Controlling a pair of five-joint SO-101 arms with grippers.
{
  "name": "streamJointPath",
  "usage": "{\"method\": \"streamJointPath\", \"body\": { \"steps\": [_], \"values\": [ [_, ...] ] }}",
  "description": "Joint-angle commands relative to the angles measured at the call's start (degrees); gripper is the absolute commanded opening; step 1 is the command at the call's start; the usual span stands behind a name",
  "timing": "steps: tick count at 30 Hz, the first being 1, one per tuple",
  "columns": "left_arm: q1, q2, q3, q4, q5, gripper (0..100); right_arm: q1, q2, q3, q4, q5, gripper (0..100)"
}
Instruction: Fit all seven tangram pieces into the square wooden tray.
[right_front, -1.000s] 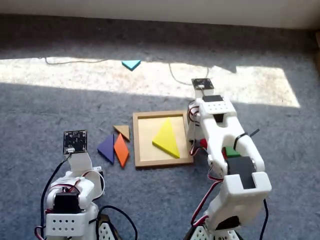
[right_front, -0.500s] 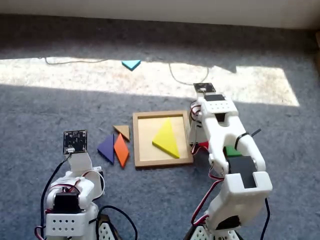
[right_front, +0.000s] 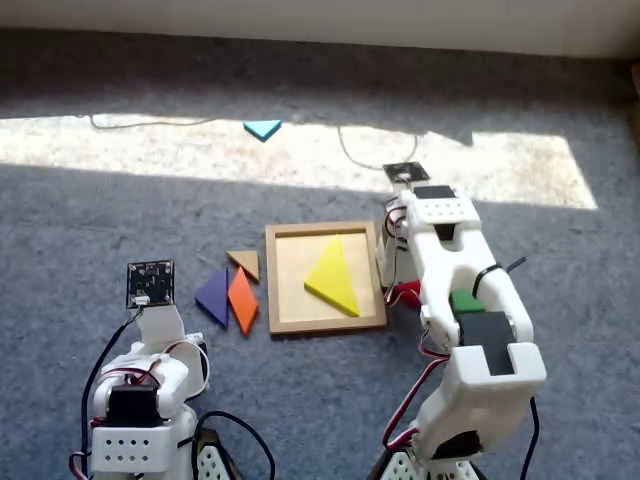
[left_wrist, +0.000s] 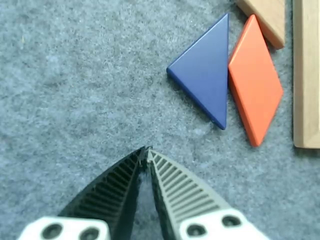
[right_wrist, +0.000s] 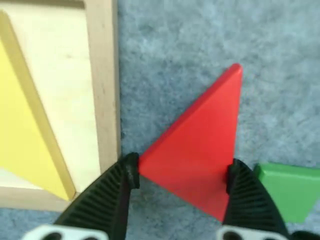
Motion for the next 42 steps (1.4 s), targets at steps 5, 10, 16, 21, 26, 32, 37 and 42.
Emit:
{"method": "streamJointPath", "body": {
  "steps": [5,10,16,21,26,32,37,42],
  "values": [
    [0.4,-2.6,1.2,0.4,0.3,1,2.0,-6.7,-10.5,6.8,0.8,16.7],
    [0.4,-2.6,1.2,0.4,0.3,1,0.1,-9.6,-10.9,6.3,0.9,16.7],
    [0.4,-2.6,1.2,0.4,0.3,1,-4.5,-10.6,-10.9,6.2,8.5,16.3],
    [0.4,-2.6,1.2,0.4,0.3,1,-3.5,-10.2,-10.6,2.2,1.8,17.3],
    [0.4,-2.6,1.2,0.4,0.3,1,-1.3,-10.1,-10.3,1.0,-6.2,33.7],
    [0.4,-2.6,1.2,0.4,0.3,1,1.6,-1.5,-10.5,0.7,-8.4,36.7],
    [0.4,-2.6,1.2,0.4,0.3,1,3.4,6.3,-16.7,1.1,-8.4,36.7],
    [0.4,-2.6,1.2,0.4,0.3,1,5.1,10.3,-19.7,1.1,-8.4,36.5]
  ]
}}
